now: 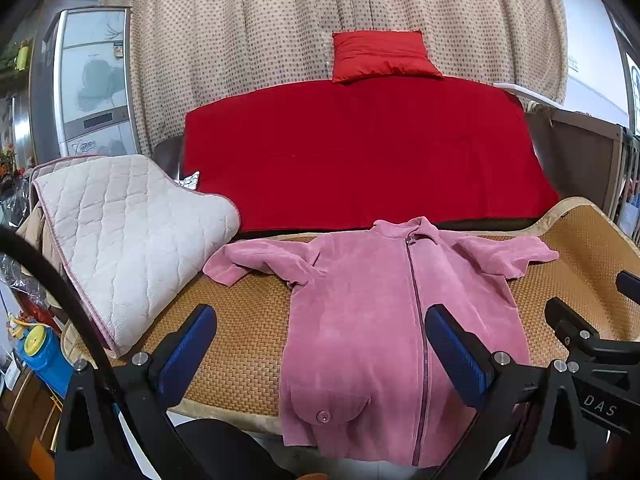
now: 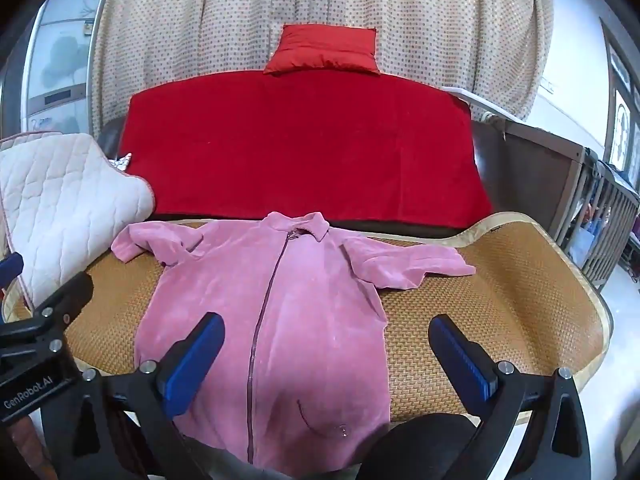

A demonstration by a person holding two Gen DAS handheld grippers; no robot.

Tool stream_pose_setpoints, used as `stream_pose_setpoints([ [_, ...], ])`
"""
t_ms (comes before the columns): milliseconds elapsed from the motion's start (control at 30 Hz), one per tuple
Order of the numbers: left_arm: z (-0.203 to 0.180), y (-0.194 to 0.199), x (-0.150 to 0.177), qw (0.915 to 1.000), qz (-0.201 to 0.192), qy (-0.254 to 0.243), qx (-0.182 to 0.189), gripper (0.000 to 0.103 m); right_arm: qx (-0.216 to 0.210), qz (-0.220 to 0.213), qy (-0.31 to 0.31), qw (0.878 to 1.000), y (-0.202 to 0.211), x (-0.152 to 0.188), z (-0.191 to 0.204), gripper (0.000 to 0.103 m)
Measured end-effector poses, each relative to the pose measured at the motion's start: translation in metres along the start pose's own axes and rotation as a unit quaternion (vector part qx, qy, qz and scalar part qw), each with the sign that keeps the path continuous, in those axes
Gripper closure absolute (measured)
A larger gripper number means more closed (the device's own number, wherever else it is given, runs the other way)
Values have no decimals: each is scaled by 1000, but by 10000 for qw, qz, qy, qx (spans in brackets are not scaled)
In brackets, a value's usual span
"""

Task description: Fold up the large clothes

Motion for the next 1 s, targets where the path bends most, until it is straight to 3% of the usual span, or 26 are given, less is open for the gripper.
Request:
stream_pose_setpoints([
  [1000, 0, -12, 5, 9999, 125, 73, 7, 0, 118, -50, 84, 9999, -9, 0, 3, 0],
])
Point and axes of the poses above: each gripper's, at about its wrist camera, not at the fingertips, and y roughly against the way its jaws point, z to its left, x to its underside, the point moved 6 cm from there along -y, roughly the way its jaws point, and after that the axes turned 14 degrees about x, right-handed, at the moved point
